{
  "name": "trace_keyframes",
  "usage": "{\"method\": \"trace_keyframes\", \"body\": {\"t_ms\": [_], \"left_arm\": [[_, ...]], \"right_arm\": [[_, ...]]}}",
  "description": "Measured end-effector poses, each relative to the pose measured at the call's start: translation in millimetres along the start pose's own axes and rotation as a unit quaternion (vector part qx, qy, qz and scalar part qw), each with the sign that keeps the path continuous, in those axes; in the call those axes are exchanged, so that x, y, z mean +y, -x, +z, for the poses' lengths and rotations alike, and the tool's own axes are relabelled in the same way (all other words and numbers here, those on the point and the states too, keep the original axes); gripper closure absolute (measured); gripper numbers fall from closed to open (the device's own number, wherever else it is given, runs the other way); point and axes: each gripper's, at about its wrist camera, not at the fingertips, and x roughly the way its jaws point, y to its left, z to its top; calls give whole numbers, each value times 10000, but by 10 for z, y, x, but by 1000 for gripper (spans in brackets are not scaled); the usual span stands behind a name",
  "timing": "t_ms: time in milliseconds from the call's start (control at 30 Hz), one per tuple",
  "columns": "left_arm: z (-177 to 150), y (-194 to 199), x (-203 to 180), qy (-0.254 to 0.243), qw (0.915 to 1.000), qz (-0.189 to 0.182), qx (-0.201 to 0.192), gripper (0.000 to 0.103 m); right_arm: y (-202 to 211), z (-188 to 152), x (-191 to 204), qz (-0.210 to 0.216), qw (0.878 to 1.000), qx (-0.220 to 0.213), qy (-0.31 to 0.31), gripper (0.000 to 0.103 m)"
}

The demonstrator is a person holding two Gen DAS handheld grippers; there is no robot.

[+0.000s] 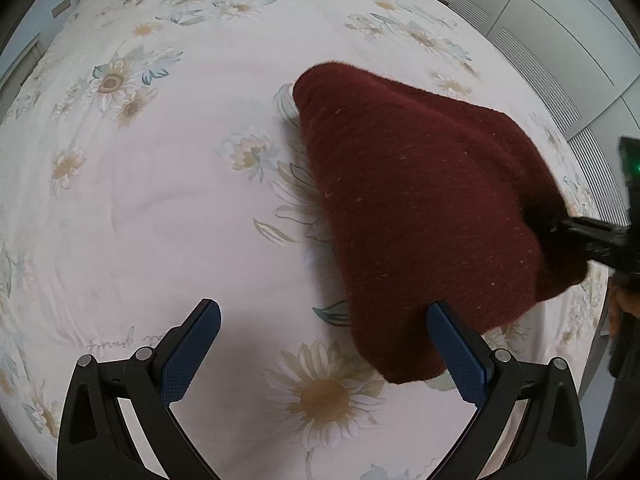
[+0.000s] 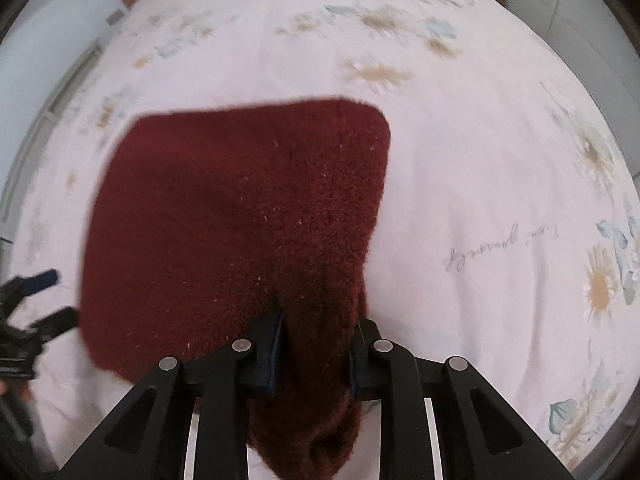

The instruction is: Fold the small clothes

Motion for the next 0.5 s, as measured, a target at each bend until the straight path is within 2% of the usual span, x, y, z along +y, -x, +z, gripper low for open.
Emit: {"method": "trace_keyframes", "body": {"t_ms": [67, 133, 200, 333, 367, 500], "left_arm": [[-7, -7, -4, -30, 10000, 12, 18, 1], [-4, -4, -1, -70, 10000, 60, 8, 1], [18, -9, -5, -48, 9999, 90, -15, 1], [129, 3, 26, 117, 9998, 34, -151, 1], [162, 2, 25, 133, 9998, 50, -170, 1], [358, -44, -25, 130, 9998, 59, -152, 1]], "right_arm": [[-29, -28, -80, 82, 9998, -67, -194, 69], [-7, -19, -127, 186, 9991, -75, -363, 57], [55, 8, -145, 120, 9991, -100, -401, 37], [243, 79, -186, 256, 9979, -278, -531, 29], [296, 99, -190, 325, 9974, -342, -553, 23], [382, 176, -113, 553, 9964, -459, -438, 17]]}}
